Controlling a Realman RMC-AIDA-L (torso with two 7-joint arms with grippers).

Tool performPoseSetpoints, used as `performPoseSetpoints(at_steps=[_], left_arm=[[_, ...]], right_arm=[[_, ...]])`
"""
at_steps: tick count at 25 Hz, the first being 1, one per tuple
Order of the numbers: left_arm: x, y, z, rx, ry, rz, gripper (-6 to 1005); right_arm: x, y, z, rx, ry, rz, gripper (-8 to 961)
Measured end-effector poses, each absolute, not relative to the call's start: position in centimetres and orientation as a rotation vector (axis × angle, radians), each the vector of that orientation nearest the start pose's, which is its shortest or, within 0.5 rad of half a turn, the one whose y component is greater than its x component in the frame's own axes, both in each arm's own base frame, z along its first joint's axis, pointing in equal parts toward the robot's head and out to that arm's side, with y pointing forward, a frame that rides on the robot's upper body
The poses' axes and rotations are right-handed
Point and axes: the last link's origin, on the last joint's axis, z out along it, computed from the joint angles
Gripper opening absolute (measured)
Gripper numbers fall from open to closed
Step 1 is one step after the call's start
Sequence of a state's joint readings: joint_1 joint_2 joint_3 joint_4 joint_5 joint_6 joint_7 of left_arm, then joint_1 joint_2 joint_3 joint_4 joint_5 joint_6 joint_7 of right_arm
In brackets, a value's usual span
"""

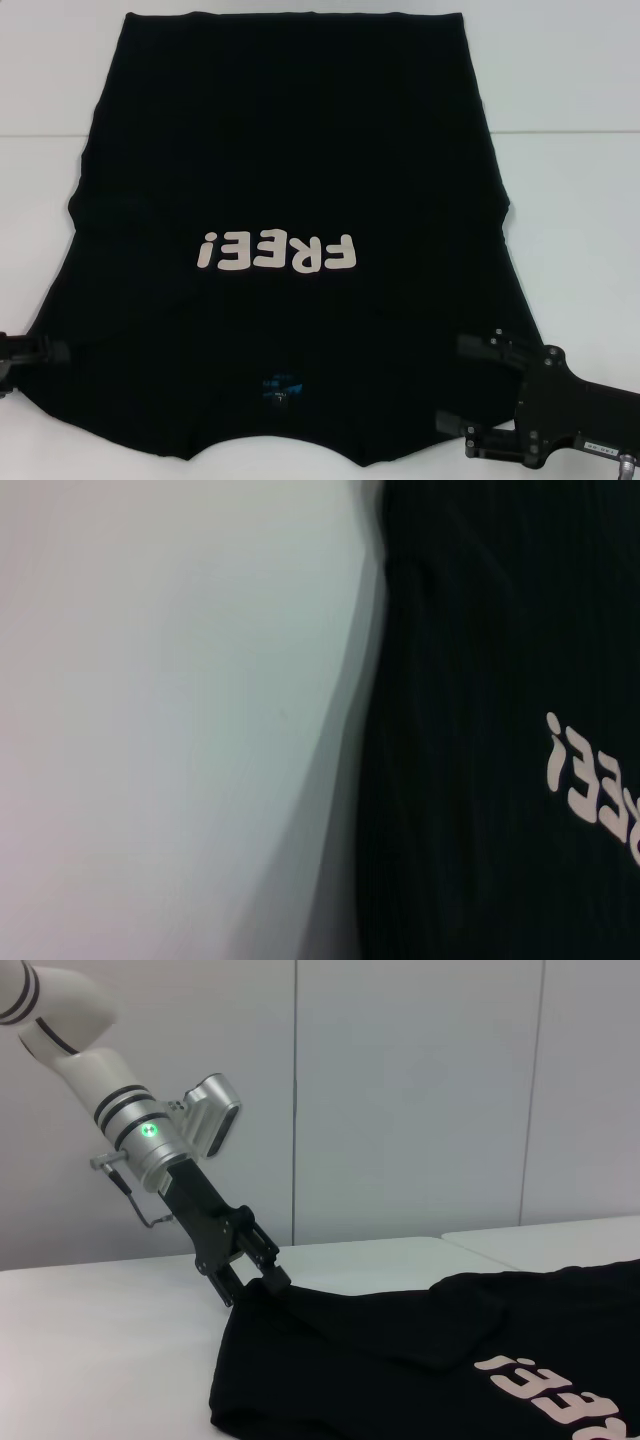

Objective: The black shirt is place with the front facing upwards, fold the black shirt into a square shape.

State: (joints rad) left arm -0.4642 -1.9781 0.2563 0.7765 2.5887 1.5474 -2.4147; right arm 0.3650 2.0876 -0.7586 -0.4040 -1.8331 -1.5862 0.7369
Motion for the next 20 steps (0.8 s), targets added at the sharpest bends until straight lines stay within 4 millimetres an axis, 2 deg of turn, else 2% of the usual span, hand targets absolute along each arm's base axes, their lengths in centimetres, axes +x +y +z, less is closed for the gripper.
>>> performPoseSetpoints(at_steps=[6, 11, 20], left_arm=[[-38.02, 29.01, 8.35, 2.289, 2.629, 0.509, 621], [-38.09, 28.96, 8.47, 2.287, 2.632, 0.505, 381], [-38.14, 28.8, 8.37, 2.292, 2.626, 0.498, 193]], right_arm=[[29.97, 25.73, -3.98, -2.651, 0.222, 0.805, 898], [29.98, 25.65, -4.06, -2.651, 0.228, 0.808, 898], [30.16, 25.4, -3.74, -2.644, 0.28, 0.83, 897]])
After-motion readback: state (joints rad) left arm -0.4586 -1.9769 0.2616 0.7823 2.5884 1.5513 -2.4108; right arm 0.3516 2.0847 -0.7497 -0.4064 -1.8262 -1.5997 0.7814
